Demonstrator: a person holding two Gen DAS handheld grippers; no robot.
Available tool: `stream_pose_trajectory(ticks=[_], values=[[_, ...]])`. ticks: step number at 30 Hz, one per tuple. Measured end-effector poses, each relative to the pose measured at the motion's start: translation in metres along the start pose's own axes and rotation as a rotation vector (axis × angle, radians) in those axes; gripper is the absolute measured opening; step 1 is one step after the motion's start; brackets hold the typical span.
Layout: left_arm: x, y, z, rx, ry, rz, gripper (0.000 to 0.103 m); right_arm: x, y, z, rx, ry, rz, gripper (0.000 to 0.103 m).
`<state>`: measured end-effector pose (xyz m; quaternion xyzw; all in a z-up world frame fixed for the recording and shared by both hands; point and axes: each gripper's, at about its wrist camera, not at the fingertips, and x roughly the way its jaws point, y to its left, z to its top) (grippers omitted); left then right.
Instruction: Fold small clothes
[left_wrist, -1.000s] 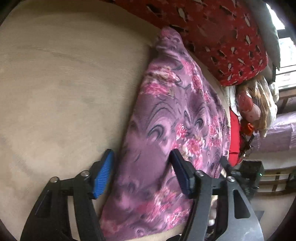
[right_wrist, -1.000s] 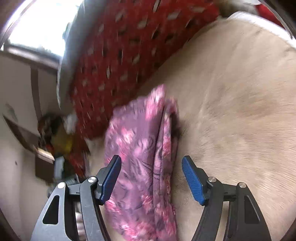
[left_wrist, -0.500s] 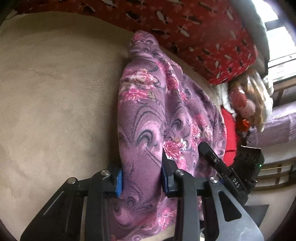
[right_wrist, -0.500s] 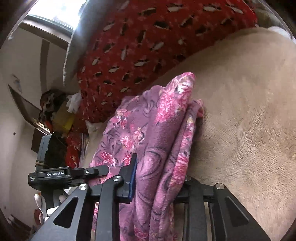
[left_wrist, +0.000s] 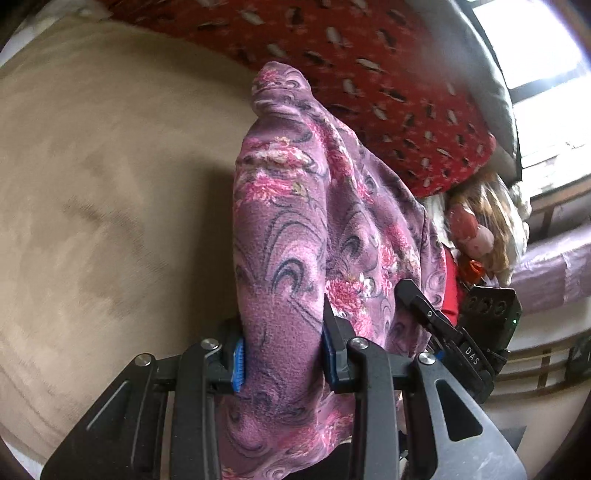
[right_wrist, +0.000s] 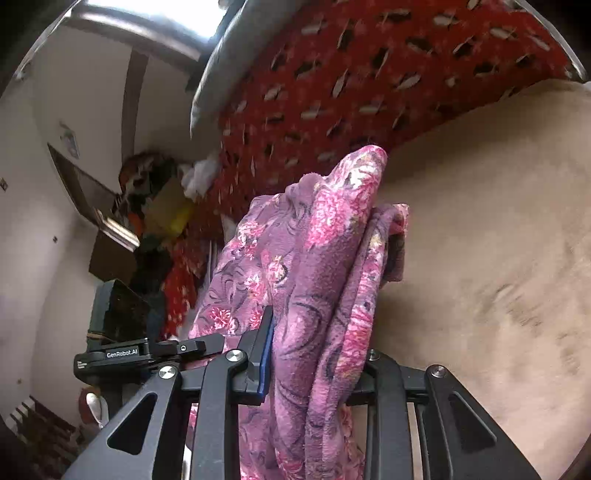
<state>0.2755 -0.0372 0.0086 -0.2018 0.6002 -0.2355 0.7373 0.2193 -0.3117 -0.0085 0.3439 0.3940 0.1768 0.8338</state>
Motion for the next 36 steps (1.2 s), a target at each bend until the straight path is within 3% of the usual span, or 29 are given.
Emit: stream_pose_trajectory(ticks=[5,10,13,18,23,29,34,35,36], values=[[0.019,0.030,-0.010,-0.045,0.029,0.036,0.030,0.029,-0.004,-0.016,0.002,0.067,-0.038,0.027],[0.037,0.047,-0.012,-0.083,0.036,0.018,0.049,0.041,-0.031,-0.024,0.049,0.065,-0.083,0.027],[0.042,0.053,-0.011,-0.074,0.037,0.002,0.055,0.038,-0.051,-0.025,0.088,0.040,-0.078,0.030],[0.039,0.061,-0.011,-0.083,0.045,-0.041,0.056,0.027,-0.075,-0.023,0.120,0.014,-0.077,0.032],[0.012,0.051,-0.014,-0.033,-0.020,-0.001,0.056,0.005,-0.066,-0.015,0.118,-0.009,-0.155,0.035],[-0.002,0.009,0.015,0.102,-0.131,0.161,0.056,0.004,0.000,0.005,-0.146,-0.064,-0.229,0.030],[0.034,-0.004,0.036,0.180,-0.112,0.317,0.056,0.032,0.005,0.011,-0.212,-0.032,-0.293,0.026],[0.047,-0.003,0.040,0.182,-0.094,0.353,0.056,0.041,-0.003,0.011,-0.201,-0.010,-0.331,0.020],[0.057,0.001,0.042,0.176,-0.075,0.367,0.062,0.048,-0.011,0.011,-0.186,0.010,-0.361,0.007]])
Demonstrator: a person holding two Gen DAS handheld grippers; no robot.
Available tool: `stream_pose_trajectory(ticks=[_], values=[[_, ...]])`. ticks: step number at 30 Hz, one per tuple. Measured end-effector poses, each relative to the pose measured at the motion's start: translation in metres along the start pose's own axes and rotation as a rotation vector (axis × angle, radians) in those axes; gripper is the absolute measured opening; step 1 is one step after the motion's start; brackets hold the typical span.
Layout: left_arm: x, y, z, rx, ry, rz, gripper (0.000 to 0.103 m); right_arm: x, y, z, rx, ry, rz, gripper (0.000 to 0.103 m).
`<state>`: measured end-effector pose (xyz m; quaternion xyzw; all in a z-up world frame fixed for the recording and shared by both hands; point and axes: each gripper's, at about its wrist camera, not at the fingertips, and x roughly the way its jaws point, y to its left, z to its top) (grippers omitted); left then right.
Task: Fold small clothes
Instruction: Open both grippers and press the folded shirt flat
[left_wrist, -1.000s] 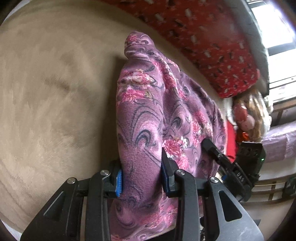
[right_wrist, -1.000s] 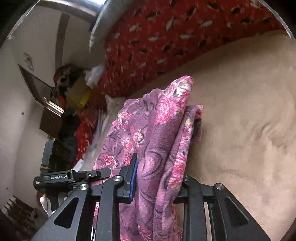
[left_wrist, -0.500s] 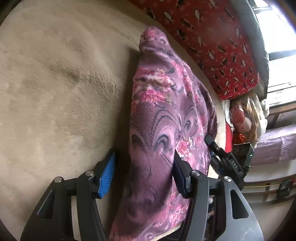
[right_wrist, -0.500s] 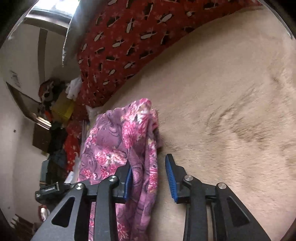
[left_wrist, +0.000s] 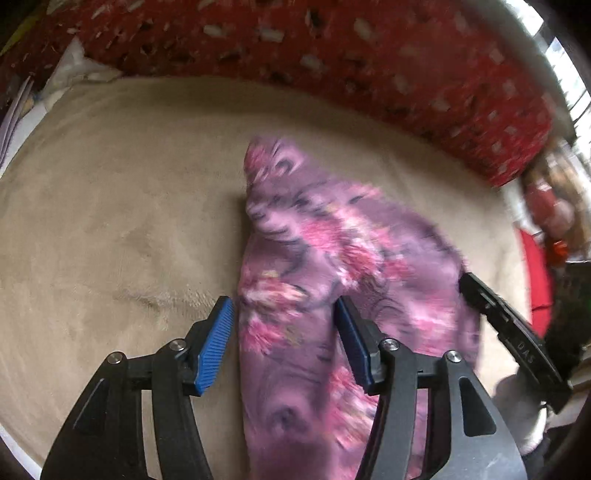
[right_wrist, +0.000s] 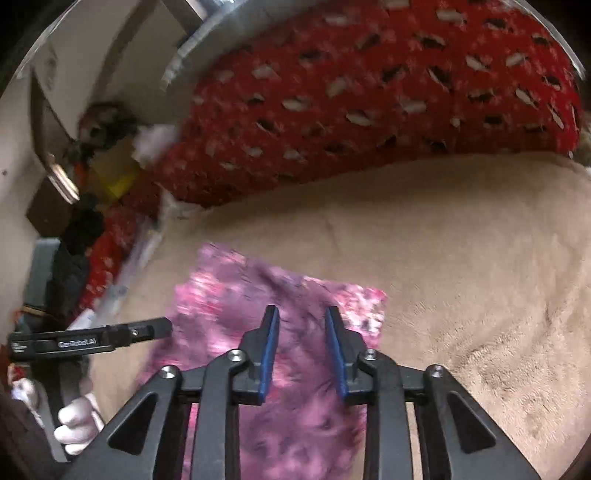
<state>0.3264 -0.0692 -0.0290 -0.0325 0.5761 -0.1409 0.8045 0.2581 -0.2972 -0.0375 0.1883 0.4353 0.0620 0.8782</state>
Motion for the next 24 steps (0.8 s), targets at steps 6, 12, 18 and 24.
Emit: stream_pose_trajectory(ticks=[6,12,18,24], values=[[0.014,0.020,0.005,-0.103,0.040,-0.070,0.077,0.010,-0.031,-0.003,0.126,0.027,0.049,0.000],[-0.047,0.025,-0.051,0.005,-0.069,-0.057,0.076,-0.049,0.003,-0.026,0.017,0.010,0.191,0.009],[-0.020,0.032,-0.087,-0.039,0.000,-0.024,0.079,-0.026,0.005,-0.083,-0.052,0.156,0.050,0.005],[-0.057,0.026,-0.126,0.004,-0.064,0.004,0.079,-0.077,0.020,-0.101,-0.025,0.106,0.111,0.015]])
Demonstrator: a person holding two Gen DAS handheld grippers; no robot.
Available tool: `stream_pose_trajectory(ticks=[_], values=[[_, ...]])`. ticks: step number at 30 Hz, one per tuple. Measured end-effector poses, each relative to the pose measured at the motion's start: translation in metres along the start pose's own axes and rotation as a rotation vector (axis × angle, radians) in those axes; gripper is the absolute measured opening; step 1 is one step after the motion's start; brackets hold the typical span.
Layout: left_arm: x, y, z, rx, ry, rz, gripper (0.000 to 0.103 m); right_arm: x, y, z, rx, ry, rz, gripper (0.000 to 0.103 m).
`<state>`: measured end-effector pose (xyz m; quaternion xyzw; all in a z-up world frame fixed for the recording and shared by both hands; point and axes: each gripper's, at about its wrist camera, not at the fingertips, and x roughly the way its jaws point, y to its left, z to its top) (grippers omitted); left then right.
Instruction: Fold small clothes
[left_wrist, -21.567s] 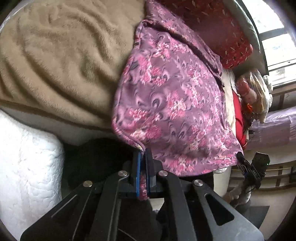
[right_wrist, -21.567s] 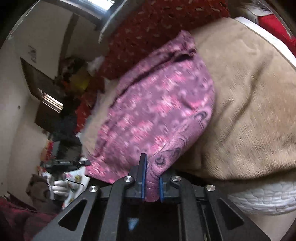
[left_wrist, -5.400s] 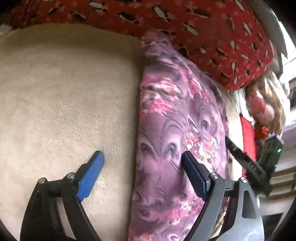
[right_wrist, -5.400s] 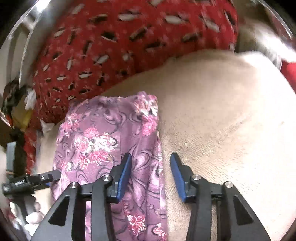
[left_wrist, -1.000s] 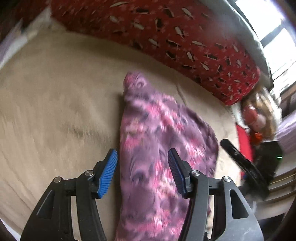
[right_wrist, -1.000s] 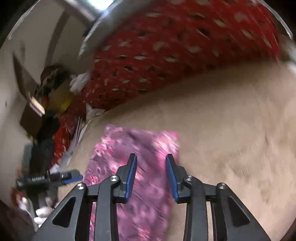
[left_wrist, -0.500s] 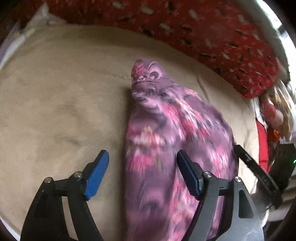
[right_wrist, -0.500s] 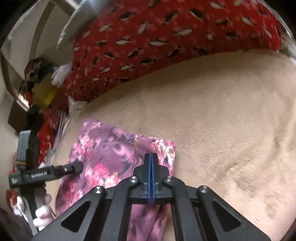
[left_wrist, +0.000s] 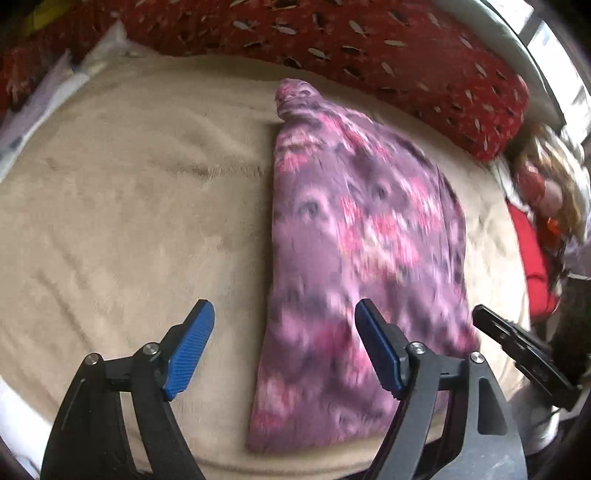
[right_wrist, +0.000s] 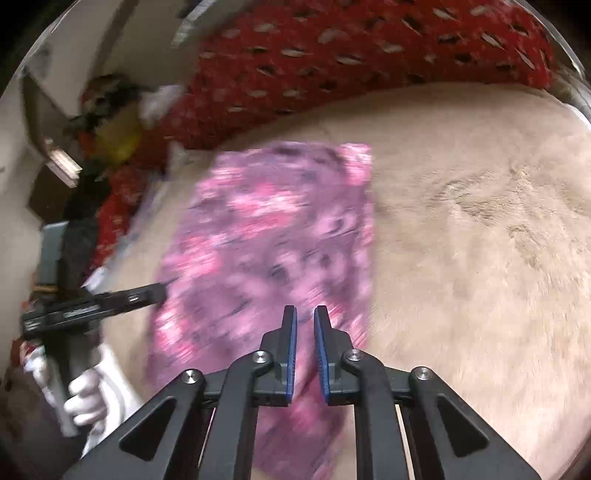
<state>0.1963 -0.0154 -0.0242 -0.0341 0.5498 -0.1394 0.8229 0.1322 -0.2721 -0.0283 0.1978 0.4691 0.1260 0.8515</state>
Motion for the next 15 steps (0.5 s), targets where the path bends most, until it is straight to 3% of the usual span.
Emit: stream_pose_trajectory(ticks=[4,7,10,12,15], values=[[0.026,-0.009,-0.037,0.030,0.095,0.079,0.079,0.013,0.003,-0.036,-0.072,0.104,-0.157,0.022],[0.009,-0.014,-0.058,0.043,0.042,0.102,0.079,0.000,0.000,-0.049,-0.005,0.083,-0.177,0.026],[-0.016,-0.021,-0.079,0.076,-0.042,0.156,0.079,-0.028,0.012,-0.063,-0.031,0.058,-0.271,0.050],[-0.029,-0.026,-0.095,0.108,-0.097,0.205,0.079,-0.050,0.020,-0.077,-0.057,0.026,-0.340,0.078],[-0.036,-0.034,-0.116,0.146,-0.129,0.252,0.079,-0.077,0.033,-0.097,-0.088,-0.032,-0.430,0.089]])
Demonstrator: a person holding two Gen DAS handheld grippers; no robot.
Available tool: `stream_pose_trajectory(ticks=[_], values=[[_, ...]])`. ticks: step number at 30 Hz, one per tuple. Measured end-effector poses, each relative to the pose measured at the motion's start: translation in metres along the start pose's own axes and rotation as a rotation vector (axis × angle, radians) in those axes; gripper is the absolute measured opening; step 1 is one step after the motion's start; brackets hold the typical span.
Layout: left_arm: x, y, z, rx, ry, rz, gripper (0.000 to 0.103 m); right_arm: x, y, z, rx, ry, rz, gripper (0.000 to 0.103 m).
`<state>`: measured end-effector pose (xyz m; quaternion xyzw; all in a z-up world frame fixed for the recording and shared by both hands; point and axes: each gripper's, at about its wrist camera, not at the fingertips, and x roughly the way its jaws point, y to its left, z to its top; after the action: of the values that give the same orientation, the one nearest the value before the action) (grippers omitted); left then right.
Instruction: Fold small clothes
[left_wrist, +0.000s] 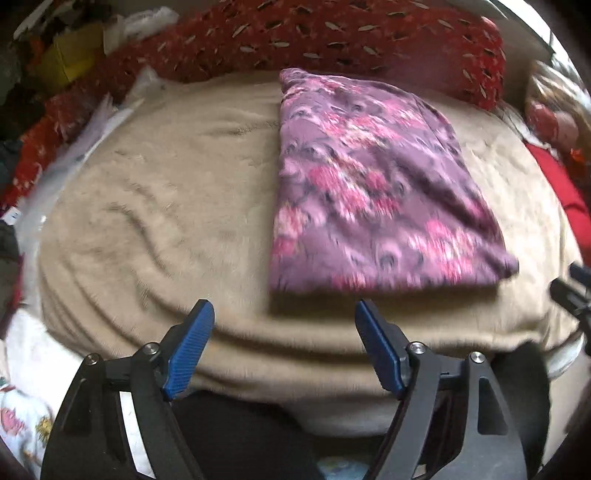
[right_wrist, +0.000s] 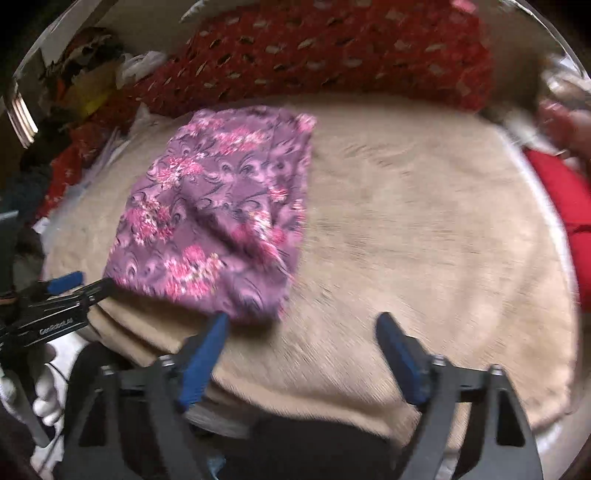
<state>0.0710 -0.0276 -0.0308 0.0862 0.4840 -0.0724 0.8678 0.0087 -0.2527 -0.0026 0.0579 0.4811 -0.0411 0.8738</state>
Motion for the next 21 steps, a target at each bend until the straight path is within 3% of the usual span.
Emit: stream_pose_trajectory(ticks=[5,14,21], values=[[-0.014,0.002,-0.029,0.005,0.008,-0.007,0.079,-0.029,0.008,-0.024,-0.026,-0.057,-0.060,0.091],[-0.036,-0.011,-0.044,0.044,-0.029,0.003,0.079,-0.056,0.032,-0.041,-0.047,-0.133,-0.109,0.092],[-0.047,-0.011,-0.052,0.073,-0.039,-0.016,0.079,-0.057,0.033,-0.043,-0.010,-0.121,-0.088,0.092]])
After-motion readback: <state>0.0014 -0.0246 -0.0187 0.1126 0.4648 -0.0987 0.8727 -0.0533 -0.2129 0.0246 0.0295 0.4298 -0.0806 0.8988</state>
